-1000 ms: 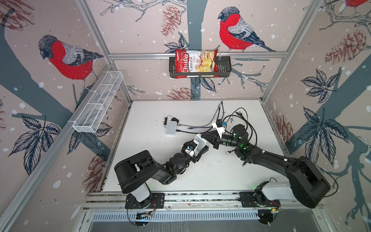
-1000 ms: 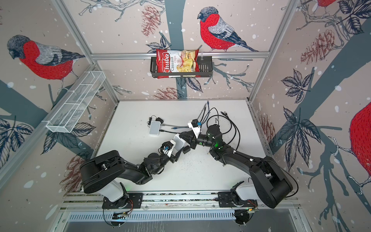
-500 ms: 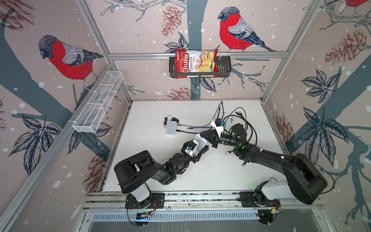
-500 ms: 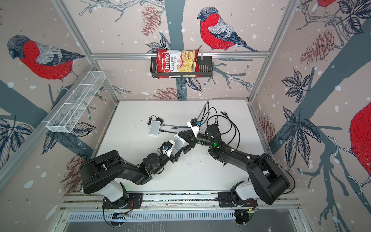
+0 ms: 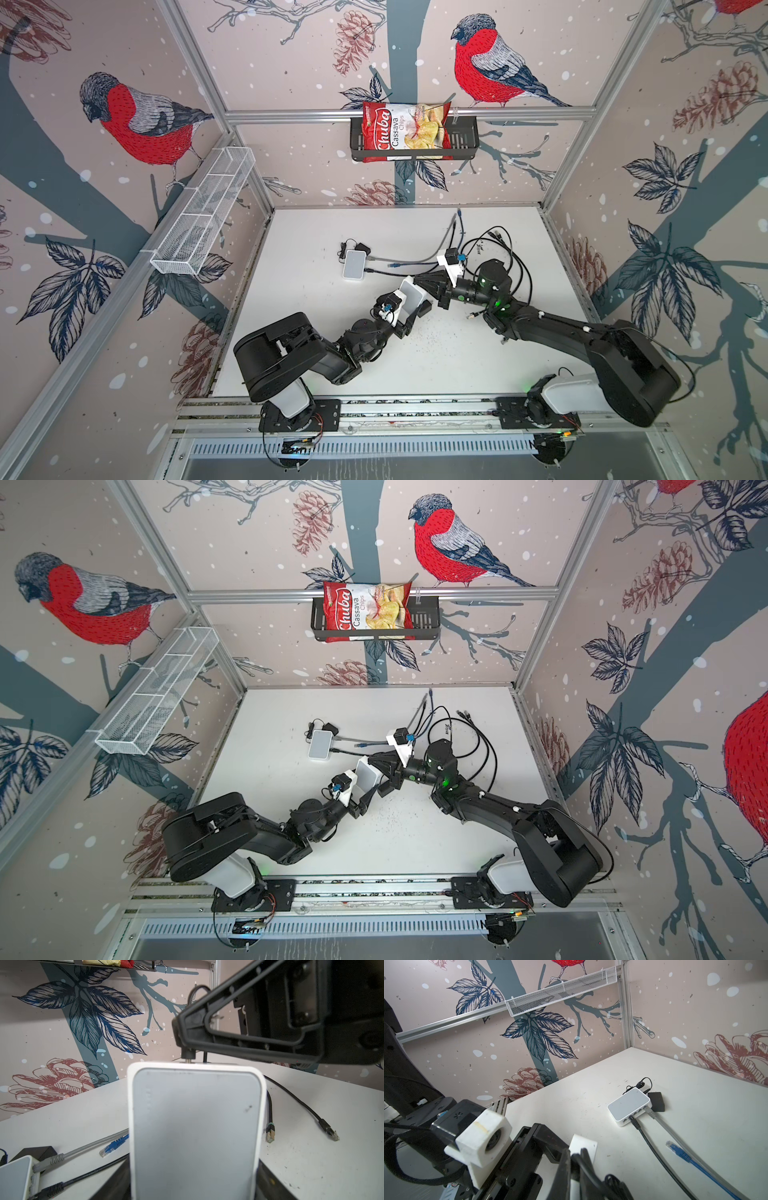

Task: Insert the plug into the switch port
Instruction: 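Push the black barrel plug into the switch's port with the right gripper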

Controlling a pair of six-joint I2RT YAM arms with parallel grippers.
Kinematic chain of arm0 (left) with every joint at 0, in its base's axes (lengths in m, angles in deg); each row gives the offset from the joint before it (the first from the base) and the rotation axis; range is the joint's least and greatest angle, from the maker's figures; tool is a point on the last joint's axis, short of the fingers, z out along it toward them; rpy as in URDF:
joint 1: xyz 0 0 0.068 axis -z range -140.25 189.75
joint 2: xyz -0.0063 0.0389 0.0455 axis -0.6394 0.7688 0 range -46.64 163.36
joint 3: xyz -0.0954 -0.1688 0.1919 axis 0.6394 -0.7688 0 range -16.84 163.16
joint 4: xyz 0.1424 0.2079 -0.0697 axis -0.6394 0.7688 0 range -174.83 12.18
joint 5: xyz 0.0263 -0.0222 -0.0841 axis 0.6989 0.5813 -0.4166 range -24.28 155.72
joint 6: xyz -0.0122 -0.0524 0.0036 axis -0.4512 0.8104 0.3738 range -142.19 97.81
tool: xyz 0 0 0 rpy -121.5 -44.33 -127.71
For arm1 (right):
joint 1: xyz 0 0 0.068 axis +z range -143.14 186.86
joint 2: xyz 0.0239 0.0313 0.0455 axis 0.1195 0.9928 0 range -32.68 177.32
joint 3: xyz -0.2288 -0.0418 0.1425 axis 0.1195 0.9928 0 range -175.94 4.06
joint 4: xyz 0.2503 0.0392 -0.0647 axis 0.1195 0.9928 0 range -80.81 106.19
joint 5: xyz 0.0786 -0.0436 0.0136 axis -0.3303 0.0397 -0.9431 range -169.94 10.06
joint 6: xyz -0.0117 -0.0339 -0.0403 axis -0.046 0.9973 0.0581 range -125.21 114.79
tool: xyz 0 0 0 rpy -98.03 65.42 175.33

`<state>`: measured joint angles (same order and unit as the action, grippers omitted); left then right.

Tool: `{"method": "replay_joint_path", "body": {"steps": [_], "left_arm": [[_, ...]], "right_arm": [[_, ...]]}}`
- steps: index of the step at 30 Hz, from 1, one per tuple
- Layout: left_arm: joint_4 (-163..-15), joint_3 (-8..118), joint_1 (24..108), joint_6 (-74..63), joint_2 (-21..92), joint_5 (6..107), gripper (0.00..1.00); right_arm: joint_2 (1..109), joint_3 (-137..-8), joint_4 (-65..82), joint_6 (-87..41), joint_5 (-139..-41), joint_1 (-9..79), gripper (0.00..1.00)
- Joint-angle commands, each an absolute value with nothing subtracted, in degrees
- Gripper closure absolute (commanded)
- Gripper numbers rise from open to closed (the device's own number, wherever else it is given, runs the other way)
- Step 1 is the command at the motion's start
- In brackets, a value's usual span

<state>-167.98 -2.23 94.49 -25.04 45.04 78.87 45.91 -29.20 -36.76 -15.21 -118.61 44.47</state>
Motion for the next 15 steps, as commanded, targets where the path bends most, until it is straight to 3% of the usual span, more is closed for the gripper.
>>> {"method": "replay_joint_path", "body": {"steps": [1, 15], "left_arm": [[-179.8, -1.0, 94.1, -23.2, 43.9, 81.2, 0.46], [-180.2, 0.7, 93.8, -26.3, 41.1, 80.1, 0.47]], "right_arm": [[46.0, -29.1, -29.3, -13.1, -117.8, 45.2, 0.96], [48.1, -30.7, -25.0, -12.1, -117.3, 45.6, 0.96]]}}
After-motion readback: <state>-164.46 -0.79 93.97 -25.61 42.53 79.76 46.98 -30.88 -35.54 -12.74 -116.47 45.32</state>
